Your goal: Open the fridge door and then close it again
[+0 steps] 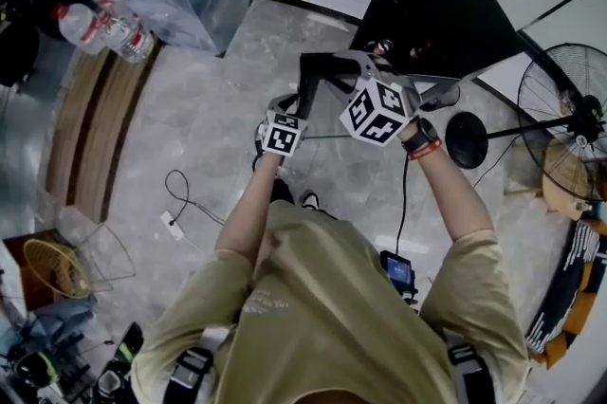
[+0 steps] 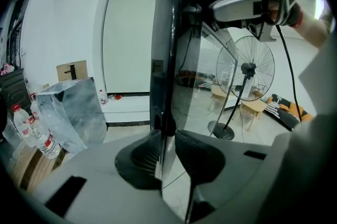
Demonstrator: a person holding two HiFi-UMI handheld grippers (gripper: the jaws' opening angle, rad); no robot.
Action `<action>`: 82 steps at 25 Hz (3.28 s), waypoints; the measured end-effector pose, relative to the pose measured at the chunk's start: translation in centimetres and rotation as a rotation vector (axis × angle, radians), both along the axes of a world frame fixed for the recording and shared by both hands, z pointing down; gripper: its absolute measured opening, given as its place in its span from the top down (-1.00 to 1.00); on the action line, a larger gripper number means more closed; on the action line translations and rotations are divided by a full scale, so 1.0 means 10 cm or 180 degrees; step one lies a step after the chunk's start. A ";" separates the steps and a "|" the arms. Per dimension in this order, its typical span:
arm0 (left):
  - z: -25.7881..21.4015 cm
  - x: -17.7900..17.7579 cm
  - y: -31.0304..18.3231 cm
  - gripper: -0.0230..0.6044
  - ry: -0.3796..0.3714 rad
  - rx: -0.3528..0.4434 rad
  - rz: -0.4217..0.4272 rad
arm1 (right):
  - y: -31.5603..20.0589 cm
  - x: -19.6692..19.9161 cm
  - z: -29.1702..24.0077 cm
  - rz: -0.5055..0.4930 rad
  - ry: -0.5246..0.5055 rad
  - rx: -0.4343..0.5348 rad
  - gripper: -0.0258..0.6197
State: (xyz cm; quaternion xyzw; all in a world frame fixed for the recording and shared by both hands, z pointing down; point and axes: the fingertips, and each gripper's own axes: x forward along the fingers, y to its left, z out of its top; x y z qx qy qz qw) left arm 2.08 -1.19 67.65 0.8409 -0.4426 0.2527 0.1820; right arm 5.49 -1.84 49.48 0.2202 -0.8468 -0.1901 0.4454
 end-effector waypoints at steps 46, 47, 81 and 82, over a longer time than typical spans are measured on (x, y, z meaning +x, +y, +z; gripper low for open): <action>-0.01 0.05 -1.39 0.65 0.0073 -0.0013 0.0893 | -1.26 0.03 -0.03 0.0977 -0.0146 0.0099 0.32; 0.00 0.05 -1.41 0.65 0.0059 -0.0013 0.0912 | -1.28 0.03 -0.02 0.1001 -0.0144 0.0095 0.32; 0.02 0.76 -2.64 0.65 -0.0005 -0.0164 0.1186 | -2.35 0.74 -0.02 0.1504 -0.0280 -0.0061 0.37; 0.02 0.79 -2.67 0.65 -0.0007 -0.0163 0.1192 | -2.38 0.76 -0.02 0.1517 -0.0275 -0.0054 0.37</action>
